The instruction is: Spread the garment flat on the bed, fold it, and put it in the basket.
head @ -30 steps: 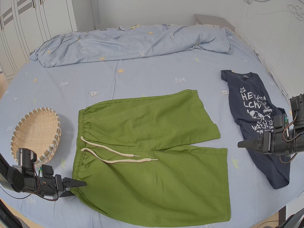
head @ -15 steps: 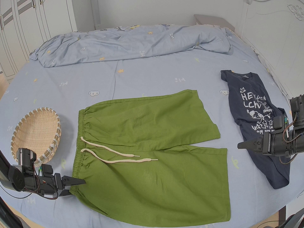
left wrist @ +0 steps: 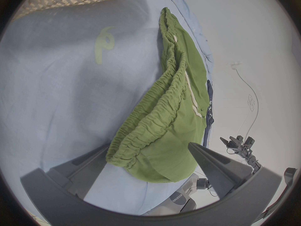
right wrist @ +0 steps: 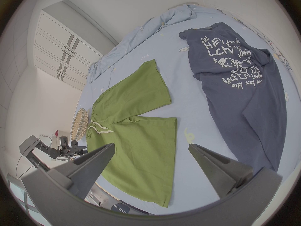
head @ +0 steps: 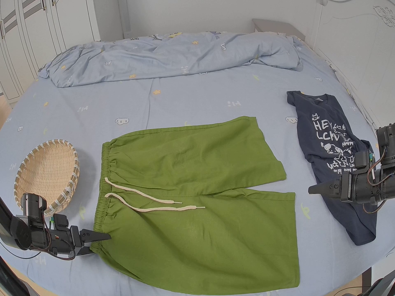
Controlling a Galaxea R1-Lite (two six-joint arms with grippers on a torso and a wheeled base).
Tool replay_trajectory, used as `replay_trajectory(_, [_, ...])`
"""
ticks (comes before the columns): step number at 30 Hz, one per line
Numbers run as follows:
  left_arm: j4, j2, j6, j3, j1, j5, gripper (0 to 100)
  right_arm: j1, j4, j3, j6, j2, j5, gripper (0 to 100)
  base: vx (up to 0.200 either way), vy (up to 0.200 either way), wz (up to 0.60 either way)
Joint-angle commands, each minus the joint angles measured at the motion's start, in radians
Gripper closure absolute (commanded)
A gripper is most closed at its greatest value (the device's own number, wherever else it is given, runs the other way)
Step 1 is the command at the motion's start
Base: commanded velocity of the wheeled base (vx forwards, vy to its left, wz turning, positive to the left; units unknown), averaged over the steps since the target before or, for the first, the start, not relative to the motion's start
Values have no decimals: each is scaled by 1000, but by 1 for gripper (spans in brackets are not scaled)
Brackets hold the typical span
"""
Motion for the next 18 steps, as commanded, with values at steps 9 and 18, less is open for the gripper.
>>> replay_trajectory(9, [-1,-15,1,11,4,0,100,0,-1,4,-1,5,1,0,0,0,0])
replay_trajectory(18, [-1,-32,2,23,5,3,100,0,-1,5,-1,5,1,0,0,0,0])
